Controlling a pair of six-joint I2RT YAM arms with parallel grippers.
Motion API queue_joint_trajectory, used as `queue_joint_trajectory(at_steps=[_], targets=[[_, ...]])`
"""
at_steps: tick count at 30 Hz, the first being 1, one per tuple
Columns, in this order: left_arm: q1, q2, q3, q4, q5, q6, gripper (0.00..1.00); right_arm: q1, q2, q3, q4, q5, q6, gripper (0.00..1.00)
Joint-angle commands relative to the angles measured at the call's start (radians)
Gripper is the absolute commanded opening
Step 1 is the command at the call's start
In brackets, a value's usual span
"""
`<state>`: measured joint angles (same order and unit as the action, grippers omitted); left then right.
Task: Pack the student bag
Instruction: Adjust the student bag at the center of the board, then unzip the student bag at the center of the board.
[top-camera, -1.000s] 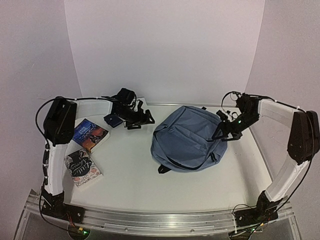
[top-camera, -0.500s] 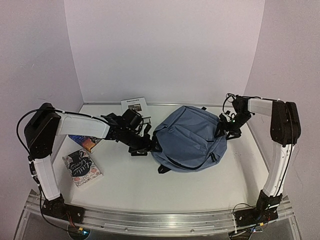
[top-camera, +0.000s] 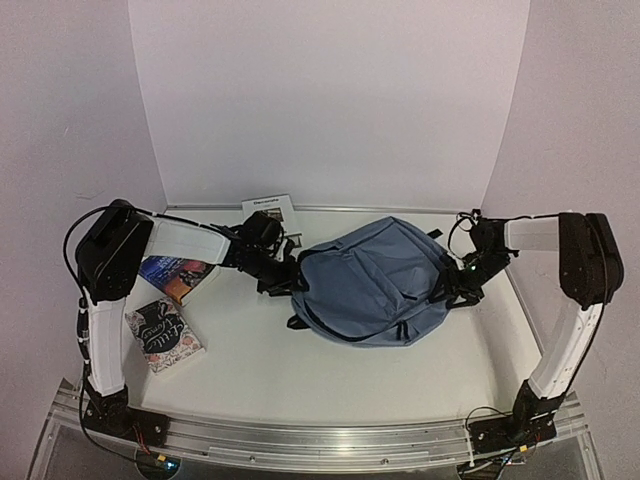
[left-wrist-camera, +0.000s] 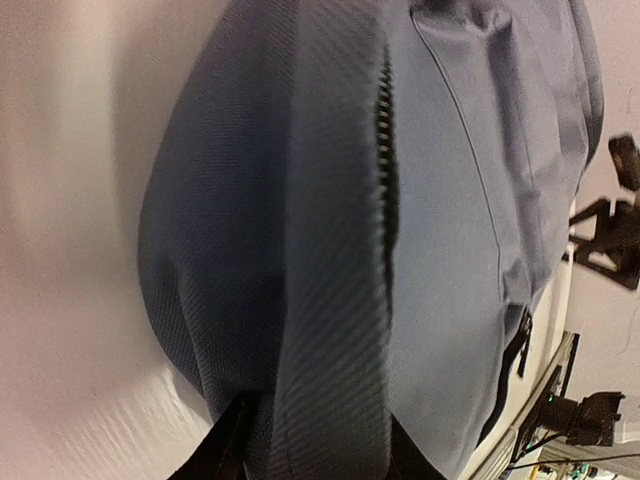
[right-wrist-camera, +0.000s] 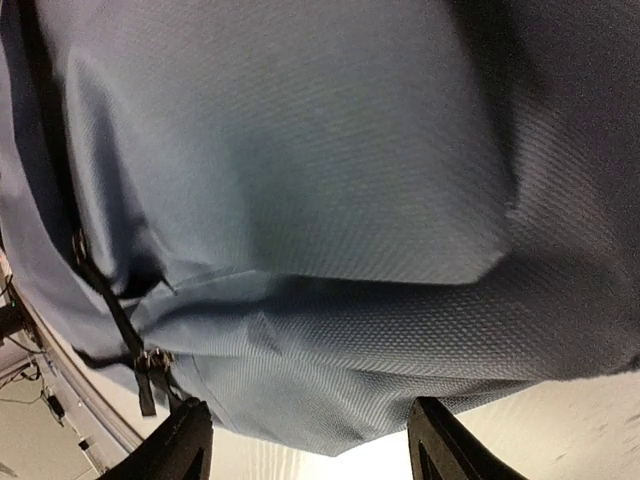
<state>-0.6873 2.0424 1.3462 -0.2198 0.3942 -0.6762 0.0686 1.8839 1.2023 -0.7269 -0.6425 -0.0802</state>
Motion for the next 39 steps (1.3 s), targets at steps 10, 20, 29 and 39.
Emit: queue_joint_trajectory(at_steps=[10, 20, 29, 39], targets=[[0.137, 0.020, 0.253, -0.186, -0.121, 0.232, 0.75, 0.231, -0.206, -0.104, -0.101, -0.204, -0.109, 0.76], [-0.075, -0.289, -0.011, -0.189, -0.122, 0.333, 0.88, 0.231, -0.358, -0.053, -0.144, -0.017, -0.264, 0.80], [-0.250, -0.136, 0.070, -0.154, -0.047, 0.264, 0.66, 0.233, -0.199, -0.011, -0.009, 0.130, -0.274, 0.74], [-0.279, 0.062, 0.224, -0.129, -0.026, 0.213, 0.50, 0.233, -0.096, -0.066, 0.094, 0.155, -0.236, 0.70]])
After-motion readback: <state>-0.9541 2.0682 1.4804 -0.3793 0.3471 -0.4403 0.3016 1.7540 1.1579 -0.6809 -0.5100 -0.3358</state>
